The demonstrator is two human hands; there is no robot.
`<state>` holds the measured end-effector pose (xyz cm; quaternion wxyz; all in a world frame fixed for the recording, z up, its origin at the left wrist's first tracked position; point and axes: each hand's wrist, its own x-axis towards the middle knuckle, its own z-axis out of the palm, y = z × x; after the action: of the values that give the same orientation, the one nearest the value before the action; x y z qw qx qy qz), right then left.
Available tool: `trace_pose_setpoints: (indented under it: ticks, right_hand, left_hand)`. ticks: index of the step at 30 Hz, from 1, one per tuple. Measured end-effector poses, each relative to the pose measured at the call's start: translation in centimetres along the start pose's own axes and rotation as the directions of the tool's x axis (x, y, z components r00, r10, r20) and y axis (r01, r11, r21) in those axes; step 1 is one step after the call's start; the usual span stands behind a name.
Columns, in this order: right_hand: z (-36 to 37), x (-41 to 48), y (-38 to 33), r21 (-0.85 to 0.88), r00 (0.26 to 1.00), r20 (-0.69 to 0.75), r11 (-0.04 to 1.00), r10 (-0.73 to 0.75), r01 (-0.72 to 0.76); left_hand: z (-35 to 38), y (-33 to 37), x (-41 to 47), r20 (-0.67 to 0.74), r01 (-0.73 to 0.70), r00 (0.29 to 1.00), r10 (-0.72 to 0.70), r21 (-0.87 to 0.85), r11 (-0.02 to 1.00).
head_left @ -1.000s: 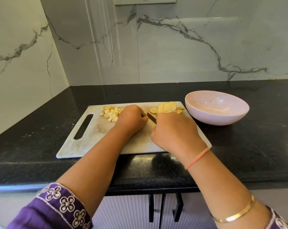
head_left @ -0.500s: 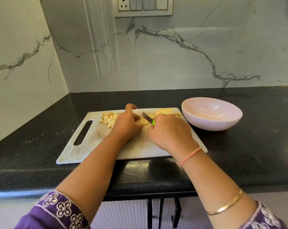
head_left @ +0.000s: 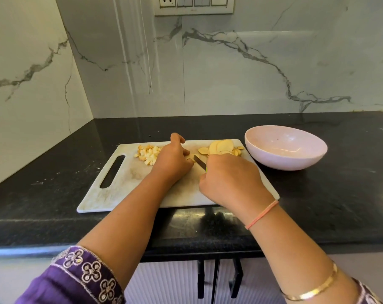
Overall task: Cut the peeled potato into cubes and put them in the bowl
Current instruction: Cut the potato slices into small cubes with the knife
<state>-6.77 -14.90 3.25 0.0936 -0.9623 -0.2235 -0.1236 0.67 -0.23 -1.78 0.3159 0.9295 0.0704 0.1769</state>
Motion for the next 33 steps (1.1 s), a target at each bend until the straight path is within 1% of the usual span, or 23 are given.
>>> trace_pose_setpoints:
  ticks: [5, 7, 10, 13, 17, 22, 33]
  right_hand:
    - [-1.1, -1.8, 0.7, 0.052, 0.999, 0.035, 0.998, 0.042, -0.044]
    - [-1.5, -1.9, 0.8, 0.095, 0.998, 0.011, 0.993, 0.063, -0.064]
    - [-1.4, -1.2, 0.9, 0.142, 0.994, -0.057, 0.986, 0.091, -0.082]
    - [-0.2, -0.1, 0.5, 0.130, 0.994, -0.060, 0.988, 0.086, -0.077]
    - [1.2, 1.0, -0.1, 0.103, 0.997, -0.009, 0.992, 0.075, -0.073]
    - [1.6, 1.4, -0.5, 0.102, 0.998, 0.002, 0.992, 0.069, -0.069]
    - [1.3, -0.1, -0.8, 0.082, 1.000, 0.023, 0.996, 0.021, -0.023]
  left_hand:
    - [-0.1, -0.3, -0.4, 0.031, -0.020, 0.999, 0.020, -0.009, 1.000]
    - [-0.5, -0.4, -0.5, 0.028, -0.023, 0.999, 0.024, -0.037, 0.999]
    - [-0.8, -0.2, -0.7, -0.017, -0.034, 0.999, 0.033, -0.055, 0.998]
    - [-0.8, -0.1, -0.9, -0.034, -0.050, 0.998, 0.048, -0.030, 0.998]
    - [-0.5, -0.3, -0.9, -0.044, -0.062, 0.997, 0.061, -0.019, 0.998]
    - [-0.9, -0.2, -0.1, -0.070, -0.046, 0.997, 0.046, -0.003, 0.999]
    - [-0.4, -0.4, -0.2, -0.067, -0.007, 0.998, 0.012, 0.062, 0.998]
